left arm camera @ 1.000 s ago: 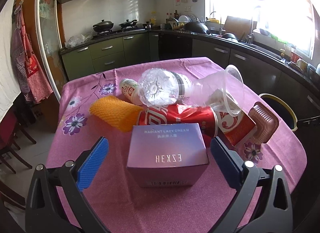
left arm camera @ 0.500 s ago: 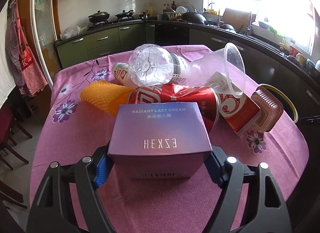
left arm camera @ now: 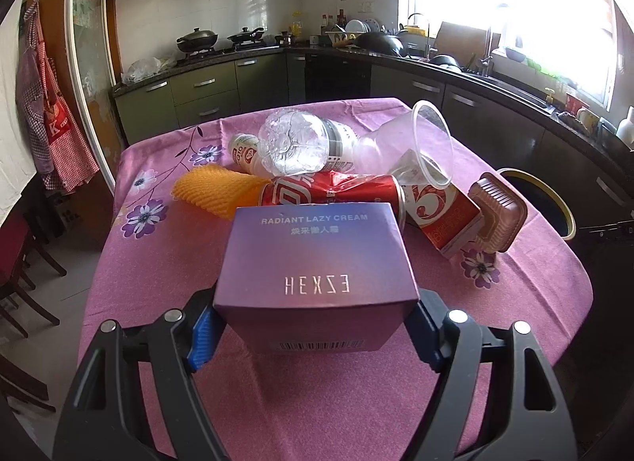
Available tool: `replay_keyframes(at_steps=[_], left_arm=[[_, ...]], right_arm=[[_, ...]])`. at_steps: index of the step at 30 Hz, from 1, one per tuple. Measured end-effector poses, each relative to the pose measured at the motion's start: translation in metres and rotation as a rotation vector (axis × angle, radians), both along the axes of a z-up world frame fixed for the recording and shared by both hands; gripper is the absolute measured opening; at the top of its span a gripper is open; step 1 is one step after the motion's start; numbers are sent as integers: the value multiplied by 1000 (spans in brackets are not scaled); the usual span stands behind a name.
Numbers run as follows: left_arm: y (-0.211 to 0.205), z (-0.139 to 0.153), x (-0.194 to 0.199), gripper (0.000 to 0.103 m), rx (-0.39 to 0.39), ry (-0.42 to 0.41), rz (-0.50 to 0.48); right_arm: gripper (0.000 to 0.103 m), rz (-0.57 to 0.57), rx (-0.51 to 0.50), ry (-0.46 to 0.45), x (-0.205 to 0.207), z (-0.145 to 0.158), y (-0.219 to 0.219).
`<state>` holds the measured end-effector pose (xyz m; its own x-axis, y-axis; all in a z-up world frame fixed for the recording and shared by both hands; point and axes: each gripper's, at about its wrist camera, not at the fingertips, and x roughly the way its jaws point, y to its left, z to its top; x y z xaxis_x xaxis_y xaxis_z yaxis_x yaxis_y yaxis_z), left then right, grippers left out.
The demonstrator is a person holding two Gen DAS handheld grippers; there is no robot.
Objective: Collect trash
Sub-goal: 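Grasp the purple HEXZE cream box with the left gripper and lift it, then carry the cream box over the bin and open the left gripper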
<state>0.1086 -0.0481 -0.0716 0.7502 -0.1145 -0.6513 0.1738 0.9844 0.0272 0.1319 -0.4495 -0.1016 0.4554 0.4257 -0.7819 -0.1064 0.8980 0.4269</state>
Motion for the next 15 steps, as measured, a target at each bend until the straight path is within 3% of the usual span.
replay_keyframes(at_steps=[6,15], left_arm=[[-32,30,-12,73,-31,-26,-95],[-172,70,8,73,-78,-54,-425]], right_arm=[[54,-10,-1,-33,-9,6,-5],[55,-161,-48,-84,-46,10,-63]])
